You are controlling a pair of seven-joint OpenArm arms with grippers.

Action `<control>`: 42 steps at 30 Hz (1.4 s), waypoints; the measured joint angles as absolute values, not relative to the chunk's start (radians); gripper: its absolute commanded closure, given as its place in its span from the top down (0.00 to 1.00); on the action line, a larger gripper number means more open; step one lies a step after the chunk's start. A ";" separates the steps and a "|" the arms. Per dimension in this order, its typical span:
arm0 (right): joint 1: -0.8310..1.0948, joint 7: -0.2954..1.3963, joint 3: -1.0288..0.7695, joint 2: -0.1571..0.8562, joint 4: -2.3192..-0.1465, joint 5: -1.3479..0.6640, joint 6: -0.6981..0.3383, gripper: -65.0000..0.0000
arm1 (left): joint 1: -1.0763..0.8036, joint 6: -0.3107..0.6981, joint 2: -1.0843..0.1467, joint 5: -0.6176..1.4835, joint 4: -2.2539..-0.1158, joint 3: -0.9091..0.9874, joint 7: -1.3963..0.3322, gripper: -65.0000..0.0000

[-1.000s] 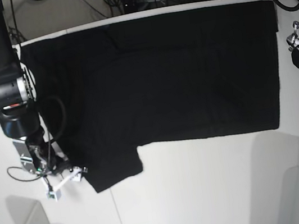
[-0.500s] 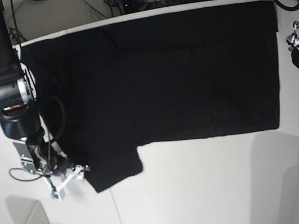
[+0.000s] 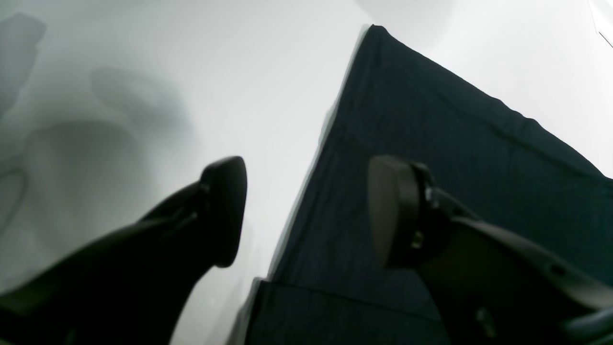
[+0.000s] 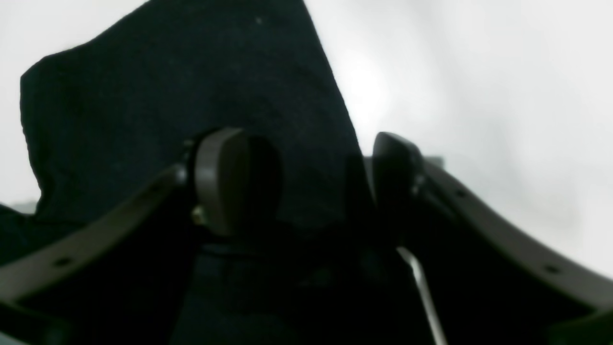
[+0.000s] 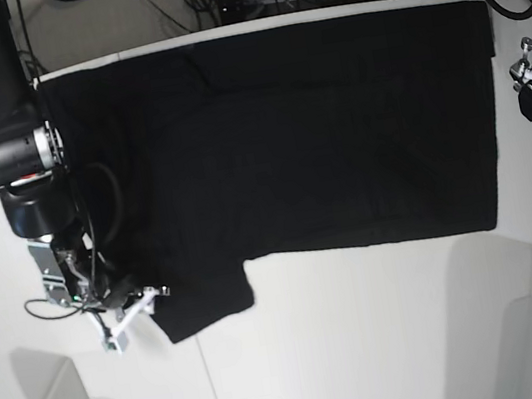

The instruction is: Fold the T-shirt properly

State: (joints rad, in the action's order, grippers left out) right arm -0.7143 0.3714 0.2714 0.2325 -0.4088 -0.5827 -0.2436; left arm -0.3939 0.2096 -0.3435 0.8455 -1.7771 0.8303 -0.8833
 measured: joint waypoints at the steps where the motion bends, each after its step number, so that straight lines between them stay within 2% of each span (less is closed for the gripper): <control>1: -0.714 0.371 0.271 0.233 -0.409 -0.583 -0.244 0.33 | -0.394 0.210 -0.344 0.846 -1.777 0.830 -0.883 0.60; 5: -0.710 0.381 0.271 0.235 -0.408 -0.582 -0.243 0.00 | -0.393 0.210 -0.344 0.846 -1.777 0.829 -0.883 0.60; 10: -0.709 0.382 0.268 0.233 -0.409 -0.583 -0.242 0.00 | -0.298 0.210 -0.353 0.854 -1.663 0.823 -0.880 0.60; 13: -0.709 0.382 0.268 0.234 -0.408 -0.585 -0.241 0.00 | -0.242 0.200 -0.408 0.833 -1.564 0.796 -0.885 0.60; 16: -0.709 0.385 0.268 0.234 -0.408 -0.583 -0.240 0.00 | -0.143 0.207 -0.464 0.725 -1.491 0.712 -0.890 0.60; 22: -0.709 0.386 0.268 0.235 -0.411 -0.586 -0.237 0.00 | 0.065 0.213 -0.464 0.542 -1.341 0.609 -0.879 0.61; 34: -0.709 0.389 0.269 0.239 -0.411 -0.586 -0.237 0.00 | 0.380 0.222 -0.466 0.400 -0.984 0.430 -0.867 0.61; 42: -0.709 0.390 0.269 0.237 -0.411 -0.587 -0.237 0.00 | 0.575 0.266 -0.460 0.347 -0.693 0.271 -0.694 0.61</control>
